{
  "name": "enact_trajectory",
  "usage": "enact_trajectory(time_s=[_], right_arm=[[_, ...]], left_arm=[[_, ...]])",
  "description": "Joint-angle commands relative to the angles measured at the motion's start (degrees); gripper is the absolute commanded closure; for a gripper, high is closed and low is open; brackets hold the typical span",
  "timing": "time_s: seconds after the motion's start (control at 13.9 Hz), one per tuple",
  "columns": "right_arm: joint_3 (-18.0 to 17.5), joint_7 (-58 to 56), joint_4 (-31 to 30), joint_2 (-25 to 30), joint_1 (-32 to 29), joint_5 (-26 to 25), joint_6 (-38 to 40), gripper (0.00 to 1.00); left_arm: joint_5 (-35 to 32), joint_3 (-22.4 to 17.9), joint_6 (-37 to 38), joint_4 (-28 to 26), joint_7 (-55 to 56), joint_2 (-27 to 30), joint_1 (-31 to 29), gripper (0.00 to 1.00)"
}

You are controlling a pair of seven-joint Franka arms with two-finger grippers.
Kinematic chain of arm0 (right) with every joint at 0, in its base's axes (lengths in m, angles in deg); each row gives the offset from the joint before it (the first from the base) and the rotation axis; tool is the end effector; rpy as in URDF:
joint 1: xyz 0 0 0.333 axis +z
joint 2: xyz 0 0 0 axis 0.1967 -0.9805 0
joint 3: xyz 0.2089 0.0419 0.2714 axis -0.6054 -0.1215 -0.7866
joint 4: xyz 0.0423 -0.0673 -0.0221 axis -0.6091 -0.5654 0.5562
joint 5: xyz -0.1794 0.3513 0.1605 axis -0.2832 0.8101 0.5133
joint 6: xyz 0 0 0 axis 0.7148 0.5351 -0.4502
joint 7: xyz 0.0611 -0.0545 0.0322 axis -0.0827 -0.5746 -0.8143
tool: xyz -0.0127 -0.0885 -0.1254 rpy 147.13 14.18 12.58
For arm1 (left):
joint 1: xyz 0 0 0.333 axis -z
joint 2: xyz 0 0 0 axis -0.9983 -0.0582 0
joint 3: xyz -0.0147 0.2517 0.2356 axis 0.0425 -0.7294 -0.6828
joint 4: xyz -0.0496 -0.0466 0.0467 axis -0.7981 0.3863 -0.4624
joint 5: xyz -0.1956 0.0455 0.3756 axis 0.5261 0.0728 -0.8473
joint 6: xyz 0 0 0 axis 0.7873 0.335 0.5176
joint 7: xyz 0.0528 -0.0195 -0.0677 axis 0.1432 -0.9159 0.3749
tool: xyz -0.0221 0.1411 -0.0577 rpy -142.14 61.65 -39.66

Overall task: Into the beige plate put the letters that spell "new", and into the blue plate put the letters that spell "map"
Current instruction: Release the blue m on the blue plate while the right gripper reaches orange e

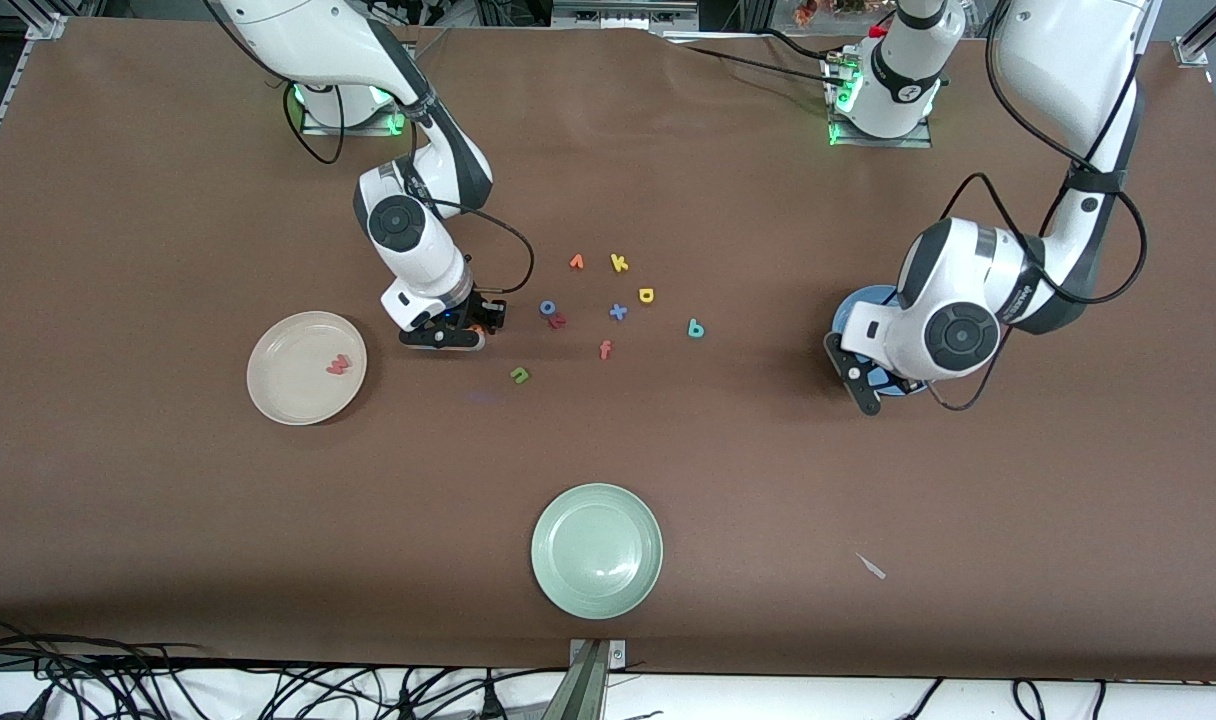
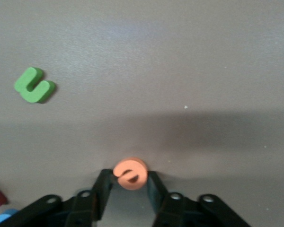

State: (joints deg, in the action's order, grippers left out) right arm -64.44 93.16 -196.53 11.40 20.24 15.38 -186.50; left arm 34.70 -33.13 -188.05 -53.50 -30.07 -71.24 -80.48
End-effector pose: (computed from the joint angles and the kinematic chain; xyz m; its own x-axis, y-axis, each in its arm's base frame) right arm 0.5034 0.3097 0.1224 0.9981 -0.0574 0.0205 -0.0557 -0.9957 -0.0738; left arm 0.5969 -0.1164 0.2065 0.4255 -0.8674 -0.2580 -0.8581 -0.4773 0.1895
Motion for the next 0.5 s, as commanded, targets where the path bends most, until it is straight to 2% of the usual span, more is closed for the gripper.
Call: enact_trajectory(time_s=[0.0,0.07,0.14,0.22,0.43], right_arm=[[0.19,0.75,0.16,-1.04,0.41,0.14,-0.8,0.72],[0.19,0.75,0.24,-1.04,0.41,0.14,-0.89,0.74],[0.19,0.84,0.24,-1.04,0.41,0.14,-0.8,0.76],[0.19,0.84,0.59,-0.96,0.41,0.14,-0.8,0.8],[0.28,0.75,2.18,-0.52,0.23,0.23,1.13,0.81]], left_arm=[[-0.47,1.07,-8.02,-10.8,-0.02,4.35,-2.66,0.75],[-0.46,1.08,-10.49,-12.66,-0.02,4.62,-3.45,0.53],[-0.46,1.08,-10.95,-12.85,-0.11,4.71,-3.54,0.07],[-0.46,1.08,-10.86,-12.68,-0.02,4.88,-3.54,0.0],[-0.37,1.16,-9.99,-10.4,0.68,4.97,-2.67,0.0]])
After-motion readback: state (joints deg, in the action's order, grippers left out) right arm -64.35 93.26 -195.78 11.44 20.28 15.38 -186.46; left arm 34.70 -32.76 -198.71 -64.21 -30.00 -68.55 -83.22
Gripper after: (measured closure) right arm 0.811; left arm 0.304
